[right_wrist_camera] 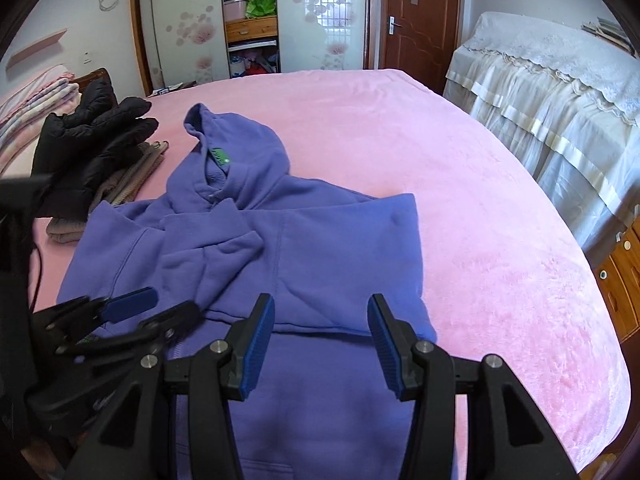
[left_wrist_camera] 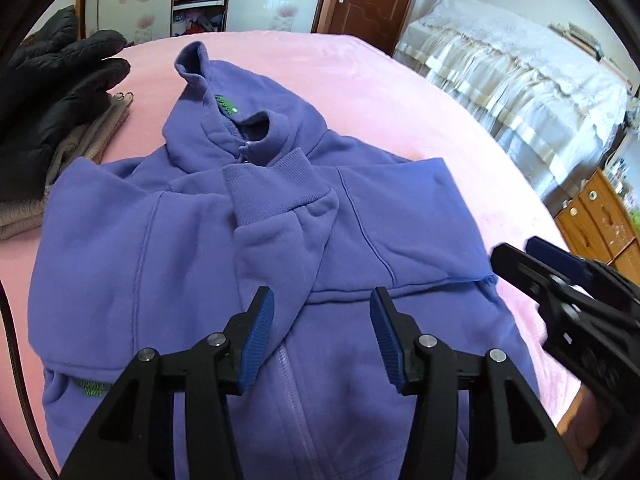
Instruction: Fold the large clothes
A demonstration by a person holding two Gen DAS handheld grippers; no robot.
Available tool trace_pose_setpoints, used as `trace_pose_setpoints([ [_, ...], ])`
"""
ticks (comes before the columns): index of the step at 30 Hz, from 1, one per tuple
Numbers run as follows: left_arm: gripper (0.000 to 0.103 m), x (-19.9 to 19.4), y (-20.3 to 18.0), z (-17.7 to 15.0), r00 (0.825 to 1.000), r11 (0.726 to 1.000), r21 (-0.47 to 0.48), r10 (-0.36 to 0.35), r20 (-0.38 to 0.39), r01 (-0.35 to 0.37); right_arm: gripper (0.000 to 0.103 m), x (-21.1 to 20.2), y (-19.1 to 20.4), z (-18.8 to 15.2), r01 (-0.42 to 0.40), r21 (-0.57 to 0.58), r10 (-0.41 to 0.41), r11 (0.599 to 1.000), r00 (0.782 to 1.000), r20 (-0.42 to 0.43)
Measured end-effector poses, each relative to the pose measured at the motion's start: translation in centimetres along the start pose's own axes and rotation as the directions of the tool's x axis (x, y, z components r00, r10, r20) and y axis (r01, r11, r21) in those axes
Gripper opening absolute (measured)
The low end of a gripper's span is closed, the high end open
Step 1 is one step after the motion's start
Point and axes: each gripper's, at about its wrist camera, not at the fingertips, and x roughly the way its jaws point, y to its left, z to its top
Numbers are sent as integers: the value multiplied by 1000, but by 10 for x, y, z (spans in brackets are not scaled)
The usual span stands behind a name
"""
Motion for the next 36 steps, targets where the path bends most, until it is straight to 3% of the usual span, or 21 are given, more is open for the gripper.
trace_pose_setpoints([
  [6,51,-22,43,-16,999,994,-109,24,43,-20,49,9,12,5,-50,-16,50,999,999,-20],
  [13,52,-37,124,-42,997,954,-295,72,19,-63,49,20,61,26,-139,-110,135,984,990,-39],
  [19,52,-33,160,-57,1000,931,-365,22,1,-20,56,47,113,50,-172,-137,161,976,983,-87],
  [23,52,-29,164,-63,1000,928,-372,-19,-5,16,56,74,141,62,-130,-133,114,982,986,-120],
  [27,52,-25,163,-63,999,927,-373,-53,-1,48,56,101,163,62,-17,-192,-12,981,989,-149],
  [32,52,-20,159,-63,997,930,-361,-72,-9,64,55,130,165,51,93,-237,-146,967,965,-217],
  [33,52,-19,158,-63,997,931,-360,-74,-10,66,54,132,162,50,87,-226,-139,970,965,-224],
  [34,52,-19,157,-63,997,931,-359,-76,-11,67,46,132,159,50,79,-215,-129,973,965,-229],
  [35,52,-18,157,-62,997,931,-358,-77,-11,68,26,131,156,50,66,-205,-114,977,965,-236],
  [36,52,-18,156,-62,997,931,-358,-78,-10,69,18,128,154,50,37,-193,-85,980,966,-245],
])
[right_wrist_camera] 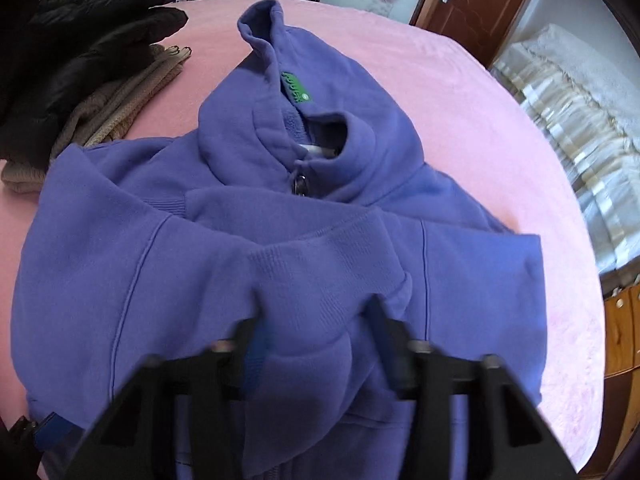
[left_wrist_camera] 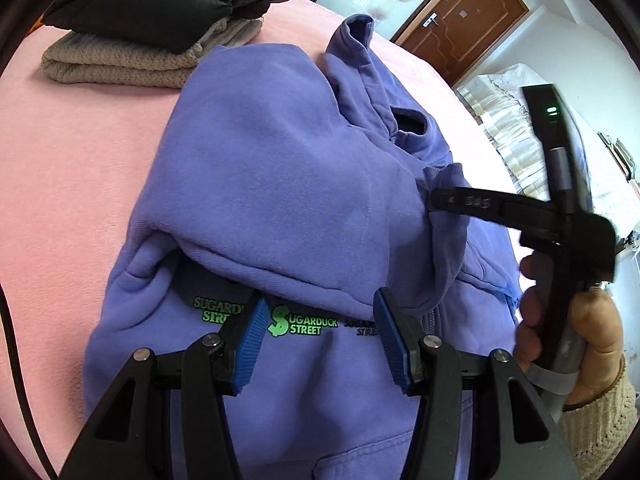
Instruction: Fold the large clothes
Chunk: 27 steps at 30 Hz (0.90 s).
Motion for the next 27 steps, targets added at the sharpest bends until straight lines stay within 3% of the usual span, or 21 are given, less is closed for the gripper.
trace_pose_setpoints([
  [2,52,0,-1,1,1000,1000,-2,-3,2,3,8,-13,-3,2,-13,-3,13,1000,999,33],
  [6,52,3,-6,6,1000,1000,-11,-1,13,1,8,-58,-21,11,-133,1,130,991,976,174],
  [7,52,4,-7,7,1000,1000,-15,-3,14,3,8,-69,-26,13,-154,0,151,988,965,214],
  [12,52,14,-13,13,999,1000,-25,-12,35,12,8,-108,-70,10,-281,18,246,960,867,433],
  [14,53,21,-14,14,999,999,-31,-5,37,6,8,-99,-92,2,-289,55,231,956,854,466],
  [16,53,29,-14,14,1000,999,-35,7,26,-6,8,-81,-110,-6,-283,110,207,953,872,443],
  [20,53,39,-18,12,999,999,-10,47,15,-47,12,-17,-145,-35,-247,233,184,941,948,260],
  [23,53,37,-20,11,999,999,20,48,4,-48,23,3,-168,-58,-261,300,215,917,960,178],
  [27,53,26,-23,5,998,995,91,41,-55,-36,38,-11,-189,-70,-232,305,177,924,964,196],
])
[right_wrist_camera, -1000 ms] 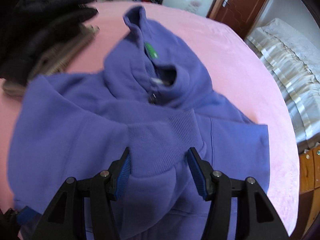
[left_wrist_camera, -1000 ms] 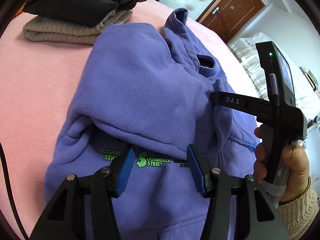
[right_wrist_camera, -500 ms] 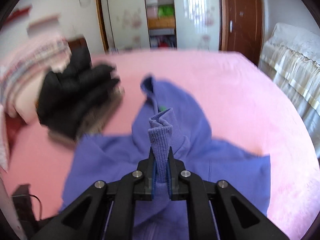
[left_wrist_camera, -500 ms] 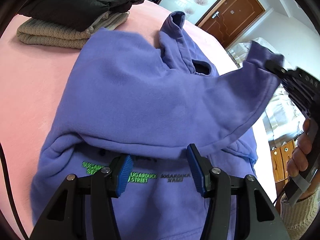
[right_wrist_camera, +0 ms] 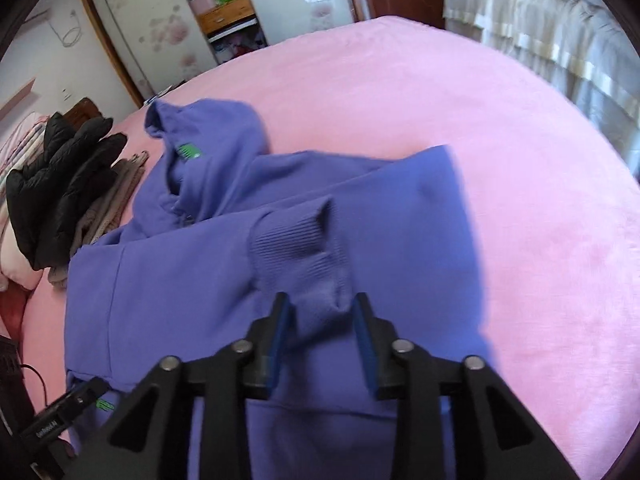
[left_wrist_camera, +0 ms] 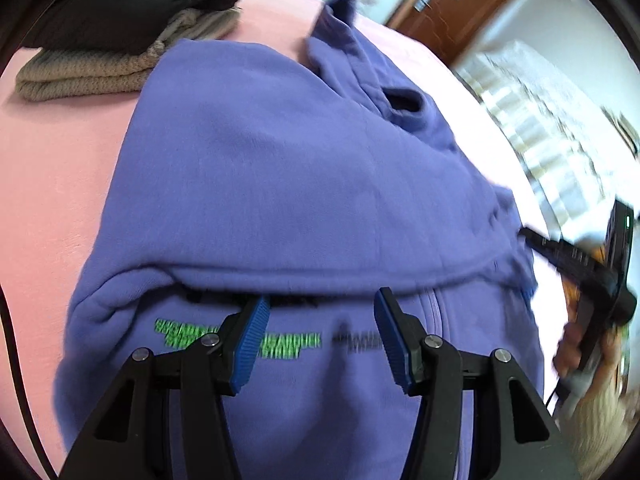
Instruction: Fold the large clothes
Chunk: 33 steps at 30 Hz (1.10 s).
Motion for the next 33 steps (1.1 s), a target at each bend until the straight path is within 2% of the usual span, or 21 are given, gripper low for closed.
trace_pose_setpoints([
  [3,53,-19,-4,-5,1000,997,76,-2,-21,4,43,-17,-6,8,-5,-28,6,1000,1000,20],
  [7,53,-52,-4,1,998,992,123,22,53,-29,47,-17,-4,22,-50,-52,51,997,999,12],
  [10,53,-62,8,25,990,992,84,82,117,-92,47,-4,1,31,-68,-77,67,995,998,-19],
  [13,53,-59,24,49,984,993,19,112,139,-115,47,19,8,36,-72,-86,67,994,996,-62],
  [16,53,-47,38,69,981,989,-12,144,129,-144,47,42,10,39,-77,-79,68,994,991,-114],
  [19,53,-23,50,86,977,981,-29,194,86,-192,47,59,9,40,-104,-60,94,993,983,-157],
  [20,53,-15,55,90,977,979,-34,203,69,-201,44,61,9,40,-113,-63,102,992,982,-162],
  [21,53,-10,57,92,975,977,-37,213,59,-211,37,62,10,40,-119,-76,105,990,981,-164],
  [22,53,-5,59,95,974,975,-39,222,50,-220,13,62,11,39,-111,-97,93,989,982,-167],
  [23,53,1,60,98,972,973,-35,232,41,-230,8,60,11,39,-108,-113,88,988,983,-164],
  [29,53,24,63,111,960,960,-26,278,7,-278,5,50,12,40,-106,-190,85,976,990,-115],
  [33,59,36,66,122,956,956,-14,292,-6,-292,5,49,16,42,-90,-203,76,975,994,-79],
])
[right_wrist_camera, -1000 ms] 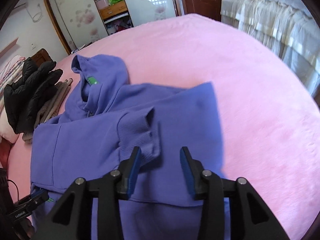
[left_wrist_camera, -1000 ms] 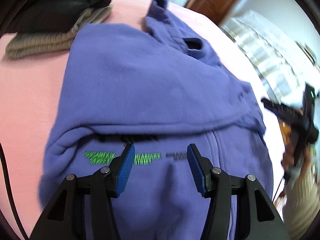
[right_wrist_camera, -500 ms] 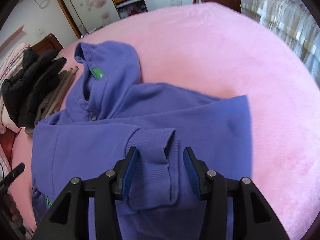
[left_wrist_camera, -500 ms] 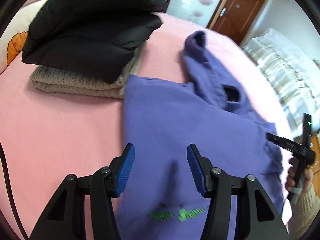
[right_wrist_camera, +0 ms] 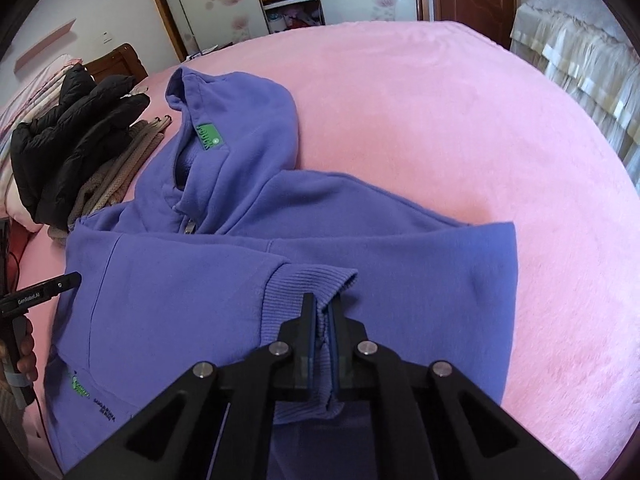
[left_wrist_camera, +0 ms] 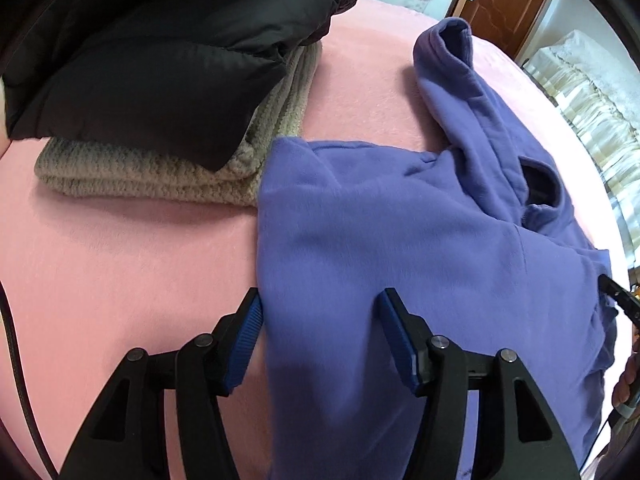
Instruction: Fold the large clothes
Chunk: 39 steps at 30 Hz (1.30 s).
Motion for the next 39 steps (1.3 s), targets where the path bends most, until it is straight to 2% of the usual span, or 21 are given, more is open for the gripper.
trace_pose_setpoints([
  [1,56,3,0,3,1000,1000,0,-3,-9,3,5,0,1,1,5,-2,-5,1000,1000,10],
  [2,44,5,0,5,1000,1000,-3,-7,-13,7,5,-2,4,2,19,-12,-18,1000,999,27],
  [3,37,5,-1,5,1000,1000,-1,-5,-15,5,5,-3,7,3,32,-22,-31,999,999,44],
  [4,23,4,-5,6,1000,1000,12,18,-8,-18,4,-5,11,4,47,-35,-45,998,997,67],
  [5,18,3,-10,5,999,999,30,43,3,-43,4,-7,14,6,58,-44,-54,997,995,87],
  [7,15,-2,-19,1,992,991,56,115,59,-118,4,-11,20,10,83,-58,-74,995,988,138],
  [10,15,-9,-25,-4,979,986,44,156,129,-163,4,-14,23,15,114,-53,-101,992,976,193],
  [12,15,-10,-22,-5,976,986,21,158,150,-163,4,-7,24,16,152,-54,-140,987,972,192],
  [15,16,-4,-21,-6,976,985,24,166,143,-171,4,16,24,11,217,-79,-205,973,970,133],
  [18,20,5,-25,-4,974,980,48,186,125,-194,4,35,25,4,256,-99,-249,962,965,81],
  [21,31,10,-25,-2,972,975,60,208,109,-215,4,40,28,3,286,-114,-279,951,958,72],
  [22,38,10,-24,-1,971,974,58,213,106,-220,5,39,29,4,296,-122,-289,947,955,68],
  [23,51,9,-22,1,967,970,50,232,105,-238,5,39,32,5,309,-138,-304,941,951,63],
  [24,58,9,-22,4,964,967,44,246,104,-251,6,36,33,5,318,-148,-312,937,948,61],
  [25,68,5,-20,5,963,966,39,250,105,-255,10,33,35,6,319,-155,-314,935,948,61],
  [27,71,-4,-17,6,966,970,35,234,109,-239,20,20,33,5,329,-143,-322,933,944,69],
  [29,71,-20,-14,5,966,973,33,224,125,-230,34,1,33,4,305,-105,-296,947,951,92],
  [30,71,-27,-15,5,966,973,35,220,134,-226,36,-10,32,3,293,-87,-283,952,953,106],
  [33,74,-53,-21,2,969,978,54,189,160,-200,38,-43,30,2,265,-51,-255,963,956,142],
  [35,84,-75,-30,-2,967,979,71,178,184,-194,38,-63,33,2,246,-39,-237,969,958,162],
  [39,90,-120,-50,-11,959,977,118,147,243,-180,38,-97,44,0,233,-37,-222,972,958,181],
])
